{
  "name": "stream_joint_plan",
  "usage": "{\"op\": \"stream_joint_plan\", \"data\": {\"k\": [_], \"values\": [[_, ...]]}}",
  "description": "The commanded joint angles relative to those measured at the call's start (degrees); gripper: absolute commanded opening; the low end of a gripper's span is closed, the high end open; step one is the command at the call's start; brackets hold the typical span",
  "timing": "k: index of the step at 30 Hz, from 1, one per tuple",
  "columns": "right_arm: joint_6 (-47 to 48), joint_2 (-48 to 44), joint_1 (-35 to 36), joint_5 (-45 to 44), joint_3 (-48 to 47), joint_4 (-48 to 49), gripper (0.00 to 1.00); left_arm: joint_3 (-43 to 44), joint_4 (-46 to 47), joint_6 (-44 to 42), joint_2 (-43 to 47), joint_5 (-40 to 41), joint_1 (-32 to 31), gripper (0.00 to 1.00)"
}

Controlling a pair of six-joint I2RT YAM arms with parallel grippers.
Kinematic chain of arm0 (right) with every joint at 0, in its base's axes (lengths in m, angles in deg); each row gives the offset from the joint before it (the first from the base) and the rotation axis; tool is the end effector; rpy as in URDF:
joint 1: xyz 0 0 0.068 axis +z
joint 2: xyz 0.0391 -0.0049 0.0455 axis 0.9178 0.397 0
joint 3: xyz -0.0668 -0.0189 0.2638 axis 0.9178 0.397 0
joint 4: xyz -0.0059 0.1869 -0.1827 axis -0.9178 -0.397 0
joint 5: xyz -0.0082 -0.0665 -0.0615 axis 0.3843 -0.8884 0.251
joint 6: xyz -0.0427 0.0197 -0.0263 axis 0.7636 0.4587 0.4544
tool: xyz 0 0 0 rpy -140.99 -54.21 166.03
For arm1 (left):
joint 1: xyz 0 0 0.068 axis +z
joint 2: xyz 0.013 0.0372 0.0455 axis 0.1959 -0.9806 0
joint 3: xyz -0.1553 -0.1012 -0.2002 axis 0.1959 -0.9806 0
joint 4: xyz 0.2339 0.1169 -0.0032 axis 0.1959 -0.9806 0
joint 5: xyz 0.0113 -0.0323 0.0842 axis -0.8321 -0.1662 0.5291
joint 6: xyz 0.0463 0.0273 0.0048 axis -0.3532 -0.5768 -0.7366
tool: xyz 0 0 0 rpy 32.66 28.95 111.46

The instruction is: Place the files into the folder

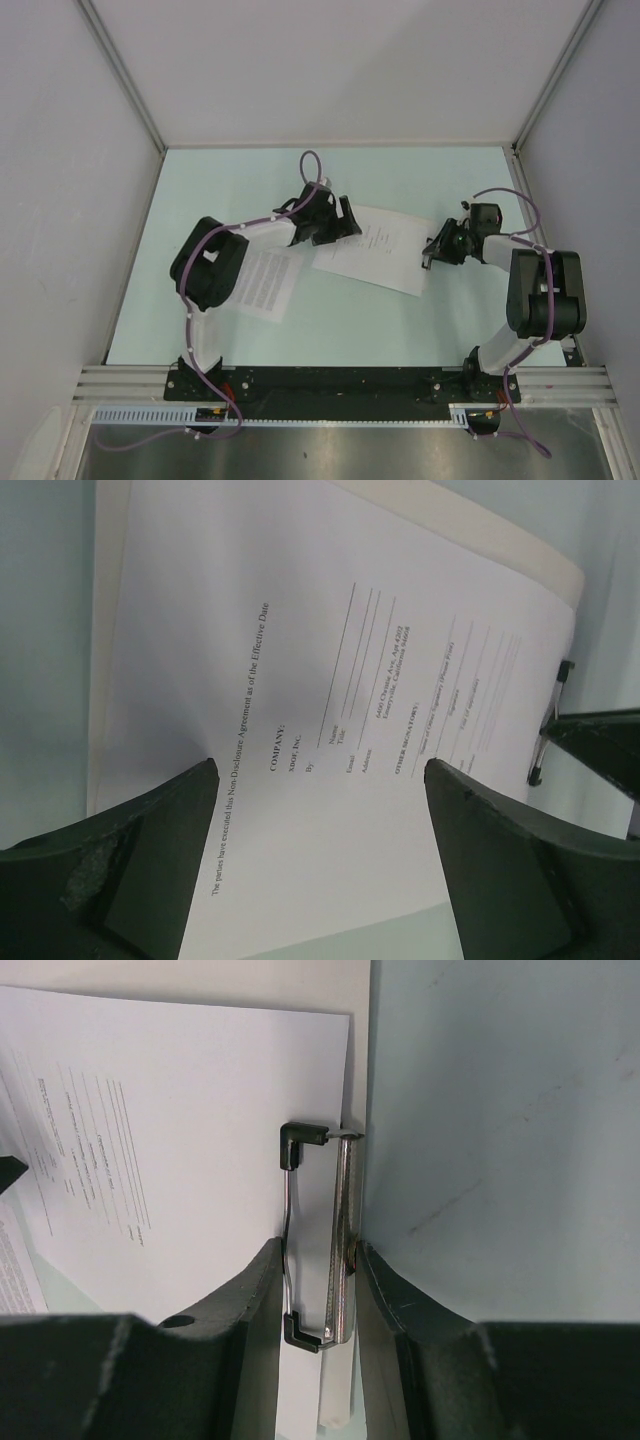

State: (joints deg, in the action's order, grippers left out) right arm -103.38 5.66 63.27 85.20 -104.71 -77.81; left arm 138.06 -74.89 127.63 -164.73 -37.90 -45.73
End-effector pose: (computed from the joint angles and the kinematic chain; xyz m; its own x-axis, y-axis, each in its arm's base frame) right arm 0.3073 -0.0039 0.1474 -0.8184 0.3840 -0.4275 0.1316 0.8494 0.5111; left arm 0.3573 -0.2510 0.1607 -0.8569 -0.2585 -0.4459 0.0568 0.8124 -0.5803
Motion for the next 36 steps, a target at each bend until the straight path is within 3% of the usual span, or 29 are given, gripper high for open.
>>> {"op": "stream_joint_plan", "data": {"k": [1,14,21,24,27,36], "values": [[-1.07,-0.42,0.96,0.0,-0.23,-3.29,0.0,-2.62,0.32,-4.99,7.83,-3.54,-0.46,0.91],[0.16,-1.47,2.72,-4.3,-1.9,-6.98,0.0,-11.58,1.55,-6.58,20.39,-12.07,-5.46,0.9],[0.77,-1.82,2.89,-5.09,-2.34,-8.65,0.0,-16.85,4.18,-8.87,23.03,-15.42,-11.96,0.77],[0.95,-2.26,2.89,-6.15,-2.69,-9.44,0.0,-19.41,5.25,-11.14,24.45,-12.78,-16.09,0.79],[0.95,-2.35,3.16,-6.5,-3.22,-10.32,0.0,-19.42,4.64,-12.74,22.87,-11.11,-19.26,0.82],[0.86,-3.49,5.0,-8.43,-4.01,-11.99,0.0,-15.2,6.9,-9.06,12.5,-12.24,-19.53,0.84]]}}
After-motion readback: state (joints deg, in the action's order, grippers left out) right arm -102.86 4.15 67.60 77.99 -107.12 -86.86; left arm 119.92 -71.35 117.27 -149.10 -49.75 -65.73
